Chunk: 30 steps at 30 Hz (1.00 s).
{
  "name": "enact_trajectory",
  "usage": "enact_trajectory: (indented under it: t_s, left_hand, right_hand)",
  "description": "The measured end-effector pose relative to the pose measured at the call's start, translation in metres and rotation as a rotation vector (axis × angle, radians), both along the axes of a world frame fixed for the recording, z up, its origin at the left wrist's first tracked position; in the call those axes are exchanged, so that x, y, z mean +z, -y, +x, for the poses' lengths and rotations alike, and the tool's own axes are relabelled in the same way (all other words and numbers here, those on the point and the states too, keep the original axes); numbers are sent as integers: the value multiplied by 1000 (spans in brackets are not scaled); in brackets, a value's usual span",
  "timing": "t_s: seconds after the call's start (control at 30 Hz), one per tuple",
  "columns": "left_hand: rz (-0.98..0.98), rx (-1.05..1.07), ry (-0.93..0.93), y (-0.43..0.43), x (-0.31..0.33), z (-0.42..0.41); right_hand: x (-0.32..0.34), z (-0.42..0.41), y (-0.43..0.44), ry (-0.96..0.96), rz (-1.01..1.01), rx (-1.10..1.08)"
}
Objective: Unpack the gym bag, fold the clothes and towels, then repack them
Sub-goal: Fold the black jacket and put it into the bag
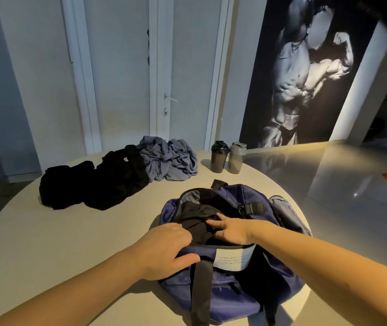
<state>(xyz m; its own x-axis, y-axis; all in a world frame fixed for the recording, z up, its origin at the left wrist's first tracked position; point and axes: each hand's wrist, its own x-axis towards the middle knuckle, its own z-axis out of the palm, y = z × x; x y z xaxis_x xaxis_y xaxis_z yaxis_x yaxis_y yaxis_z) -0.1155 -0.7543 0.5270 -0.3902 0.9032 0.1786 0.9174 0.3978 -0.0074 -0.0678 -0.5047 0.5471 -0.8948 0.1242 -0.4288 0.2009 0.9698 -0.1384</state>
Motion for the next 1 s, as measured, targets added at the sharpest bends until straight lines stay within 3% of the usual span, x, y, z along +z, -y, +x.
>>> enact_trajectory:
  t_s: [0.13,0.23,0.3,0.37,0.47,0.53,0.57,0.77,0.9,1.0]
  left_hand:
    - [14,-21,50,-1,3,-1]
    - [311,-35,206,-3,7,-7]
    - [557,126,184,-8,7,-18]
    - [532,424,209,-14,7,-33]
    - [407,706,624,-25,1,-52]
    - [502,778,896,-30,-2,-59]
    - [534,765,938,-32,-3,-63]
    - [616,572,548,-36,38,-59]
    - [687,485,543,-35,51,-56]
    - [675,494,554,-27,45,-61]
  right_hand:
    - [13,-3,14,6,15,47]
    - [30,3,30,-128,-85,137]
    - [35,5,38,-151,-227,149]
    - [34,3,43,-136,-264,154]
    - [31,-3,47,-141,-276,185]
    - [29,-6,47,-117,-266,208]
    - [28,-8,46,-108,-263,211]
    - [28,-24,41,-78,-228,134]
    - [20,-34,58,70,-198,201]
    - [14,-48,60,41,-351,-60]
